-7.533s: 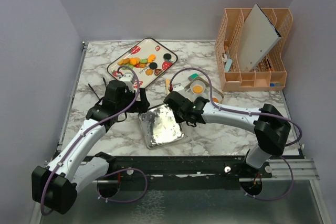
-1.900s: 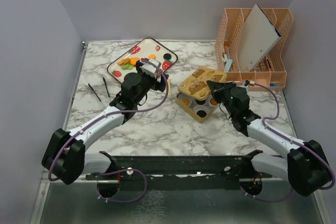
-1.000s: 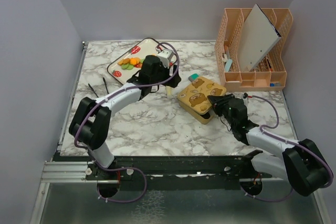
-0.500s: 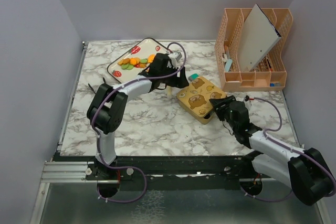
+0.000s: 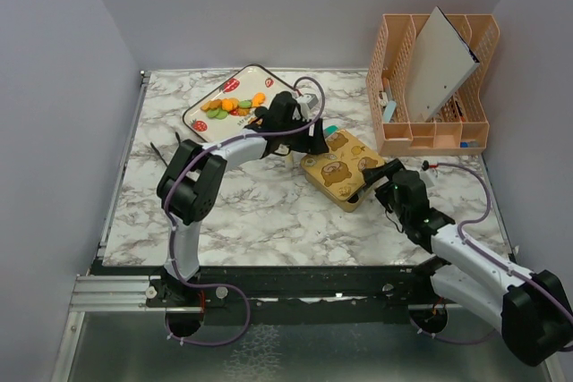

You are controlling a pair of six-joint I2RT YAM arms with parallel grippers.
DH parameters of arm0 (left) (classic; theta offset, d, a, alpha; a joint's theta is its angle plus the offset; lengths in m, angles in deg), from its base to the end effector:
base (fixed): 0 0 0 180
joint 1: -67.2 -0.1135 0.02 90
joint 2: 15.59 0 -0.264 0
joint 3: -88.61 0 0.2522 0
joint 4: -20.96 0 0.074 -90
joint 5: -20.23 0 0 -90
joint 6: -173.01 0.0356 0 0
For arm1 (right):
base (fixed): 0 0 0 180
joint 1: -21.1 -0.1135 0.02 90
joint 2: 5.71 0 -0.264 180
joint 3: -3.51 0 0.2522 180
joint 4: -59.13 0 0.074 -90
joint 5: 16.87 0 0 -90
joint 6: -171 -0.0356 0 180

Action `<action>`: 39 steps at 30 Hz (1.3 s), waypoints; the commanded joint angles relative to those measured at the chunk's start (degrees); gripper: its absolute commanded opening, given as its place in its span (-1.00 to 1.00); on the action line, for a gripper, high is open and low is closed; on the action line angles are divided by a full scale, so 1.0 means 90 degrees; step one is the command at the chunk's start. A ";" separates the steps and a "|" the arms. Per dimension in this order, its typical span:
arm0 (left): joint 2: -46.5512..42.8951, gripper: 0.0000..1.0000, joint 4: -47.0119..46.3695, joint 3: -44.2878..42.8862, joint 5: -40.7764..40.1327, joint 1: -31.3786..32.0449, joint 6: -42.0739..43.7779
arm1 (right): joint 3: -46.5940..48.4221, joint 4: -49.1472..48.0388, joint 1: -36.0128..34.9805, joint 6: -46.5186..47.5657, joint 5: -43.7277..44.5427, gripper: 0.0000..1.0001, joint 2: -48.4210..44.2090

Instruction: Pack the cookies

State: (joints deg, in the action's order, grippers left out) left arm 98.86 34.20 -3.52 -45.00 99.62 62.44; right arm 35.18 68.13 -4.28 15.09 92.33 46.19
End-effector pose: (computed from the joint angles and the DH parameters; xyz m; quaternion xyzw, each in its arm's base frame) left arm 0.3711 -0.2533 0.1962 0.1872 0.8538 -0.3700 0.3148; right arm 0.1746 0.0699 0.1815 0.3737 0.7687 0.2560 0.4515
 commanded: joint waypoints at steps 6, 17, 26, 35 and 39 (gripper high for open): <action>0.0145 0.43 -0.0160 -0.0208 0.0057 0.0298 -0.0353 | 0.0280 0.0102 0.0036 0.0929 -0.0146 0.75 0.0589; -0.0286 0.41 -0.0542 0.0411 -0.0045 0.0440 -0.1081 | 0.0716 -0.0822 0.0038 0.2083 -0.2238 0.67 0.1371; -0.1213 0.41 -0.0645 0.1528 -0.0350 0.0472 -0.1357 | 0.0964 -0.1207 0.0038 0.2274 -0.3903 0.46 0.1868; -0.1734 0.41 -0.0459 0.2051 -0.1251 0.0470 -0.0997 | 0.0663 -0.1285 0.0038 0.2381 -0.3642 0.45 0.2070; -0.1712 0.42 -0.0412 0.2021 -0.1340 0.0470 -0.0985 | 0.0458 -0.1407 0.0038 0.2417 -0.3687 0.43 0.2114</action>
State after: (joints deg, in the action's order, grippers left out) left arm 85.13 30.97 15.00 -57.59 102.26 53.85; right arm 41.06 60.72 -3.21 36.16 63.15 64.40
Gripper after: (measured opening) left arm 0.711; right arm 0.724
